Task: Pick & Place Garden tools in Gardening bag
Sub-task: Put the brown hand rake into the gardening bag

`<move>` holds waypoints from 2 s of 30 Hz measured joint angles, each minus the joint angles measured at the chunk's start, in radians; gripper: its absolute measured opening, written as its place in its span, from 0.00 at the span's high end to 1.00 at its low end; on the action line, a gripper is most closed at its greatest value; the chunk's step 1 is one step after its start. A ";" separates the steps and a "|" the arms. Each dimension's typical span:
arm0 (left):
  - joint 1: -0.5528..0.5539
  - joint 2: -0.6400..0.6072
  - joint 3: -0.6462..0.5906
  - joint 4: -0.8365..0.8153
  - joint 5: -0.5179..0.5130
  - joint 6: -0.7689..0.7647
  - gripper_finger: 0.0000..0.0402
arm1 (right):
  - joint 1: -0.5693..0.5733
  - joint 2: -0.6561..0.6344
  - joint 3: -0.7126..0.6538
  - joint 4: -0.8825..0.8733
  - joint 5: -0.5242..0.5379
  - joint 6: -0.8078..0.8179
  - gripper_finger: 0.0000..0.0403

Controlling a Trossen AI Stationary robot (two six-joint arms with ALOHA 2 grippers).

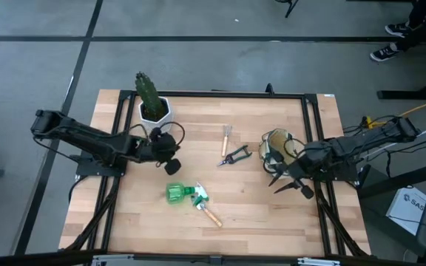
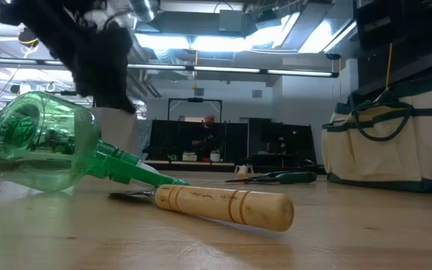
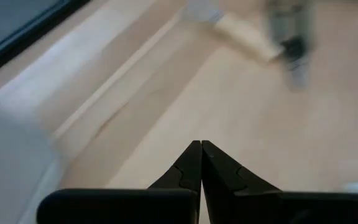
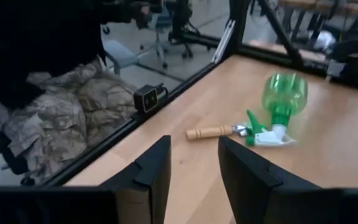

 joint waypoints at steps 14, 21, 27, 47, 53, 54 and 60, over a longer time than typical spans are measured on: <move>-0.130 0.065 0.072 0.321 0.103 0.155 0.99 | 0.000 -0.293 -0.271 0.301 0.000 0.066 0.66; -0.134 0.213 0.222 0.320 0.099 0.234 0.99 | -0.004 -0.440 -0.271 0.148 0.004 0.041 0.66; -0.112 0.331 0.334 0.316 0.098 0.271 1.00 | -0.046 -0.554 -0.271 0.032 0.011 -0.028 0.66; 0.006 0.405 0.567 0.087 0.189 0.423 0.94 | -0.116 -0.610 -0.271 0.053 0.002 -0.110 0.66; 0.026 0.402 0.563 0.012 0.174 0.348 0.82 | -0.116 -0.610 -0.271 0.045 0.002 -0.098 0.66; 0.025 0.402 0.556 0.023 0.169 0.342 0.80 | -0.116 -0.610 -0.271 0.044 0.001 -0.098 0.66; 0.061 0.426 0.553 0.078 0.189 0.268 0.66 | -0.116 -0.610 -0.271 0.024 0.001 -0.098 0.66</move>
